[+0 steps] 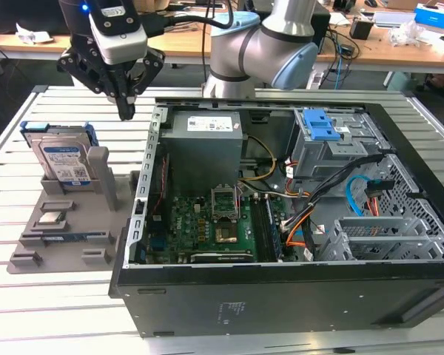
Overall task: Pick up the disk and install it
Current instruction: 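Reach for the disk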
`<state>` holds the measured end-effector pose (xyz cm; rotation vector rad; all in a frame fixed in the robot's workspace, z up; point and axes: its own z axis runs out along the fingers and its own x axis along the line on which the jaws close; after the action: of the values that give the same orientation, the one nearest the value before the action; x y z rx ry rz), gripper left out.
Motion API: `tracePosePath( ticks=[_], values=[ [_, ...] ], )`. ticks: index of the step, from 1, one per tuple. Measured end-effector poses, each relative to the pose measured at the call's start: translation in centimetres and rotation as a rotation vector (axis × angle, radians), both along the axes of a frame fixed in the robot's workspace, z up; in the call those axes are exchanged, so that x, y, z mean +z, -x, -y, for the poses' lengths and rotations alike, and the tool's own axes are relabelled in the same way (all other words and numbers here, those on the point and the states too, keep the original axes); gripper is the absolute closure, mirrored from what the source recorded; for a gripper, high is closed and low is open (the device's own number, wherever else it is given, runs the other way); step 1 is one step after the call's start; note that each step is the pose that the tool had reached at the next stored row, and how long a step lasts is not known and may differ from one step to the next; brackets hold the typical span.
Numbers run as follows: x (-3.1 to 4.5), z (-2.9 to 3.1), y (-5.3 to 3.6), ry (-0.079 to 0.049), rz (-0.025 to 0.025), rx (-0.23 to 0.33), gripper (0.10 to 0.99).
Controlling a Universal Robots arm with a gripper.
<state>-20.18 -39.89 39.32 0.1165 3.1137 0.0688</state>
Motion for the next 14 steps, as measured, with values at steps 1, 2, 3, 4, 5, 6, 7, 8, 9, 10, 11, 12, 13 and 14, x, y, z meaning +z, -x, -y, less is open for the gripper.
tracePosePath(
  ticks=[1, 2, 3, 4, 5, 6, 7, 8, 9, 10, 11, 12, 13, 14],
  values=[
    [0.0, 0.0, 0.19, 0.0, 0.0, 0.0, 0.984],
    [0.0, 0.0, 0.32, 0.0, 0.0, 0.0, 0.984],
    [0.0, 0.0, 0.48, 0.0, 0.0, 0.0, 0.984],
    [0.0, 0.0, 0.62, 0.0, 0.0, 0.0, 0.984],
    [0.0, 0.0, 0.87, 0.0, 0.0, 0.0, 0.984],
    [0.0, 0.0, 1.15, 0.0, 0.0, 0.0, 0.984],
    [-0.01, 0.0, 1.32, 0.0, 0.0, 0.0, 0.984],
    [-0.01, 0.0, 1.5, 0.0, 0.0001, 0.0, 0.984],
    [-0.01, 0.0, 1.7, 0.0, 0.0, 0.0, 0.984],
    [-0.01, 0.0, 1.9, 0.0, 0.0, 0.0, 0.984],
    [0.0, 0.0, 2.1, 0.0, -0.0001, 0.0, 0.984],
    [-0.01, 0.0, 2.24, 0.0, 0.0, 0.0, 0.984],
    [-0.01, 0.0, 2.39, 0.0, 0.0, 0.0, 0.984],
    [-0.01, 0.0, 2.53, 0.0, 0.0, 0.0, 0.984]
  ],
)
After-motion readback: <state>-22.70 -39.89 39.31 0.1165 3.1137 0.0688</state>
